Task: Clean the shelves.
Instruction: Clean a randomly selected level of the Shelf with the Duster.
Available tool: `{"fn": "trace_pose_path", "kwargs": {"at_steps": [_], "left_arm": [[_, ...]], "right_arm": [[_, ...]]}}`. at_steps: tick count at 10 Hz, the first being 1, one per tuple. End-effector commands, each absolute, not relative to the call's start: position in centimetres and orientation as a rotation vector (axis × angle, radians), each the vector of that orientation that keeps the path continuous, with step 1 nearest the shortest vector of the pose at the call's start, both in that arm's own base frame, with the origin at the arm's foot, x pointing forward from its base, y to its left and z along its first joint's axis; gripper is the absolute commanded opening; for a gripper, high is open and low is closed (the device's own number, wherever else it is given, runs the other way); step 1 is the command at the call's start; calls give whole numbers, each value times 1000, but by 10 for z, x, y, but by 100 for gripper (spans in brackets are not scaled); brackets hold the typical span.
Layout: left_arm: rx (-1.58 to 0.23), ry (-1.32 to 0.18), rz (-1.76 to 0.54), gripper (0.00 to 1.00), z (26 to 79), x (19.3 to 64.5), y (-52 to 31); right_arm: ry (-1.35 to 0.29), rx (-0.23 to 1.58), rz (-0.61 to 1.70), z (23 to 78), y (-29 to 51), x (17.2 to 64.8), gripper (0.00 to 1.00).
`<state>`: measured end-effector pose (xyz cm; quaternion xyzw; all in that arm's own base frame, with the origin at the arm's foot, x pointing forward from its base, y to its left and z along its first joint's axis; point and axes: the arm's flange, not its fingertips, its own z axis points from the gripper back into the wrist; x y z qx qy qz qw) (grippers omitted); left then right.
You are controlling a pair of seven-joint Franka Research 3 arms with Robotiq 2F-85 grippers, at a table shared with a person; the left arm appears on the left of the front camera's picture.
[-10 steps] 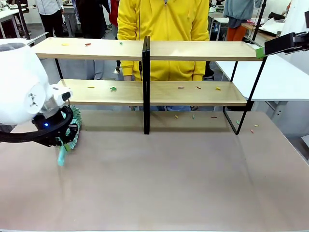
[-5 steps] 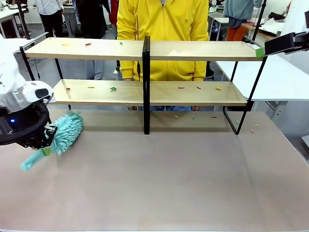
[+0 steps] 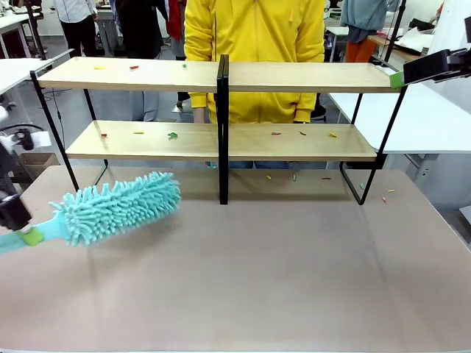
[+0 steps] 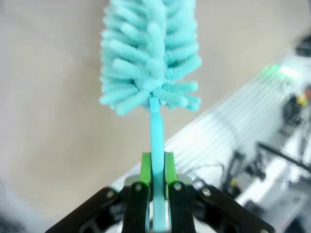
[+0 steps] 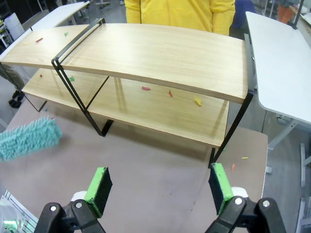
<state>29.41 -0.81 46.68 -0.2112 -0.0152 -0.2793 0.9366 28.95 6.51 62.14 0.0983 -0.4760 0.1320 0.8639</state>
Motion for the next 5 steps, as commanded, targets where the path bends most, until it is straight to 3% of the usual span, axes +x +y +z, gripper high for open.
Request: {"fn": "trace_pose_path", "kwargs": {"at_steps": [1,3,5], "left_arm": [[-563,-18,-762,12,441,254,6],[-639,-72,-714,12,446,270,-5],[-561,-44,-758,12,468,277,6]], "right_arm": [[-998,208,286,621,63,290,100],[-998,208,286,621,63,290,100],[-998,208,286,621,63,290,100]]}}
